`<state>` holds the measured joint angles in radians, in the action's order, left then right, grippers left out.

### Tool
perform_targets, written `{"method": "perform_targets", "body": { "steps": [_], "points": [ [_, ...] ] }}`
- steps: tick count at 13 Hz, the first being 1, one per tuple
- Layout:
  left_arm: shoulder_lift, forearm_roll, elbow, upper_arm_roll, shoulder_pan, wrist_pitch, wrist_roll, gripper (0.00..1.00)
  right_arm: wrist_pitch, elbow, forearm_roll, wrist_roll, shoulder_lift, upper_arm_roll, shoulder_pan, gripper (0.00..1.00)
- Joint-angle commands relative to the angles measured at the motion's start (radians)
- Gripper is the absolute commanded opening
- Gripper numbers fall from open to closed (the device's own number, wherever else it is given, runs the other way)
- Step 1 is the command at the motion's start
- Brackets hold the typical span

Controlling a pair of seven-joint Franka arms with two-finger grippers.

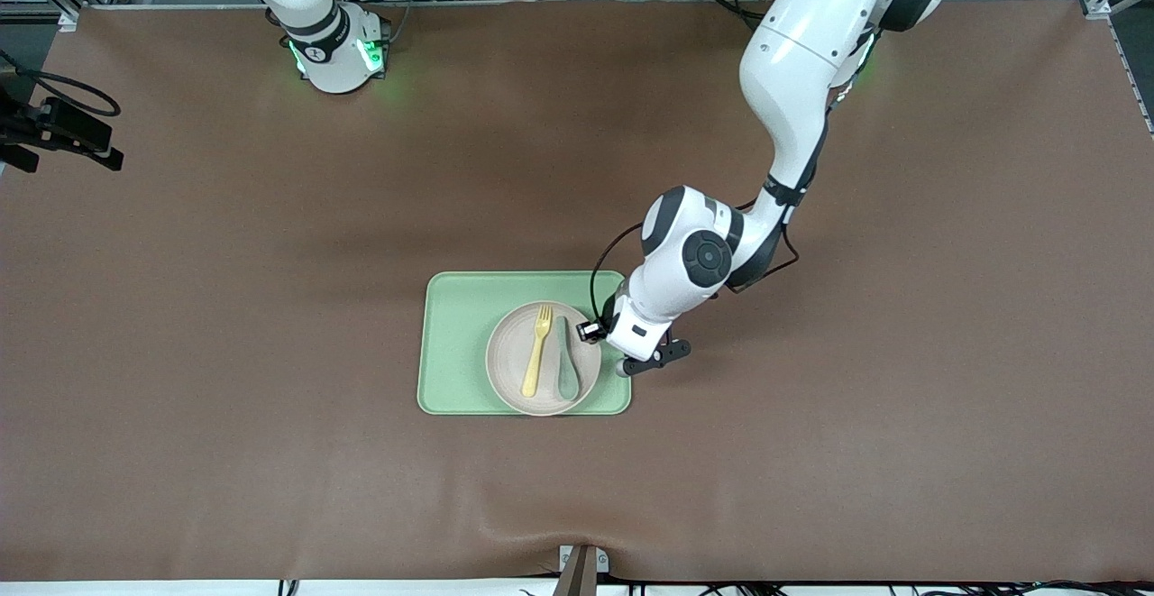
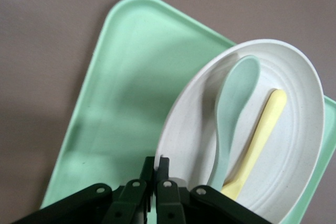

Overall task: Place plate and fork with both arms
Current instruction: 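Slide the plate with the left gripper onto the green tray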

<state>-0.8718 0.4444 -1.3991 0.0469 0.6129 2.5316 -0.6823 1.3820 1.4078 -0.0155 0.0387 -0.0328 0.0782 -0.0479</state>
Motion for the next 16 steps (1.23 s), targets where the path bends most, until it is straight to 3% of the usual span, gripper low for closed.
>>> {"method": "perform_targets", "body": {
  "steps": [1, 6, 10, 16],
  "points": [
    [-0.024, 0.011, 0.025, -0.013, 0.019, 0.027, -0.028, 0.00, 0.009, -0.001, 0.000, -0.006, -0.006, 0.006, -0.013, 1.00],
    [-0.022, 0.017, 0.017, -0.013, 0.021, 0.030, -0.049, 0.00, 0.014, -0.001, -0.004, -0.006, -0.021, 0.005, -0.024, 1.00],
    [-0.022, 0.016, 0.009, -0.013, 0.036, 0.038, -0.077, 0.00, 0.052, -0.003, -0.004, -0.016, -0.039, 0.006, -0.110, 1.00],
    [-0.016, 0.011, -0.017, -0.013, 0.042, 0.050, -0.075, 0.00, 0.080, -0.001, -0.004, -0.017, -0.059, 0.006, -0.155, 1.00]
  ]
}}
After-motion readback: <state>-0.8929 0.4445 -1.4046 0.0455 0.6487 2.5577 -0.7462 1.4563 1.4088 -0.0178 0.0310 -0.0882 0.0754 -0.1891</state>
